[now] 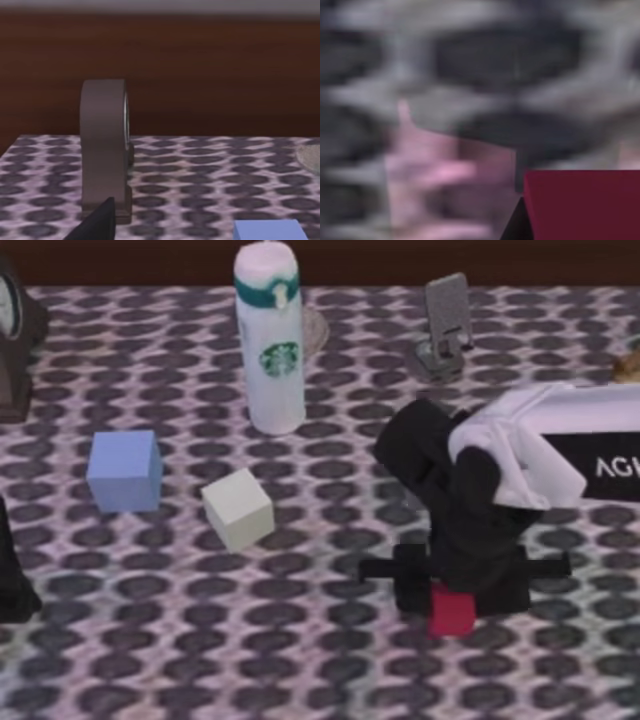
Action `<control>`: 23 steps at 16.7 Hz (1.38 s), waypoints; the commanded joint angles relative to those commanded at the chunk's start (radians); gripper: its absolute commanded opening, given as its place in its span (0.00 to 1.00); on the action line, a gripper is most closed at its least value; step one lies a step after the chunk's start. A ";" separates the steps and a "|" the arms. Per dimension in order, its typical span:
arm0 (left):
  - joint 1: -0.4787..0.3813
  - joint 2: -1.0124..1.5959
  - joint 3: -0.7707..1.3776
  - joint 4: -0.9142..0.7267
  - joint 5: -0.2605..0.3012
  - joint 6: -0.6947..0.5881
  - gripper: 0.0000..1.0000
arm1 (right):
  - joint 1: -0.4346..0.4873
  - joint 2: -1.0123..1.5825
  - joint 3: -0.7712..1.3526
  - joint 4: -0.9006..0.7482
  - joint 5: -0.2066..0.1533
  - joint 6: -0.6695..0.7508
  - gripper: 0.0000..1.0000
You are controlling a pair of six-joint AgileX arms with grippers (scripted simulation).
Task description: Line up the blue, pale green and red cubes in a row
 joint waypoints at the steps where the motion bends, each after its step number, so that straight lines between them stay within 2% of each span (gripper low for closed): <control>1: 0.000 0.000 0.000 0.000 0.000 0.000 1.00 | 0.001 0.005 -0.006 0.009 0.000 0.000 0.00; 4: 0.000 0.000 0.000 0.000 0.000 0.000 1.00 | 0.001 0.006 -0.007 0.009 0.000 0.000 0.00; 17: 0.000 0.000 0.000 0.000 0.000 0.000 1.00 | 0.001 0.006 -0.007 0.009 0.000 0.000 0.98; 23: 0.000 0.000 0.000 0.000 0.000 0.000 1.00 | 0.001 0.006 -0.007 0.009 0.000 0.000 1.00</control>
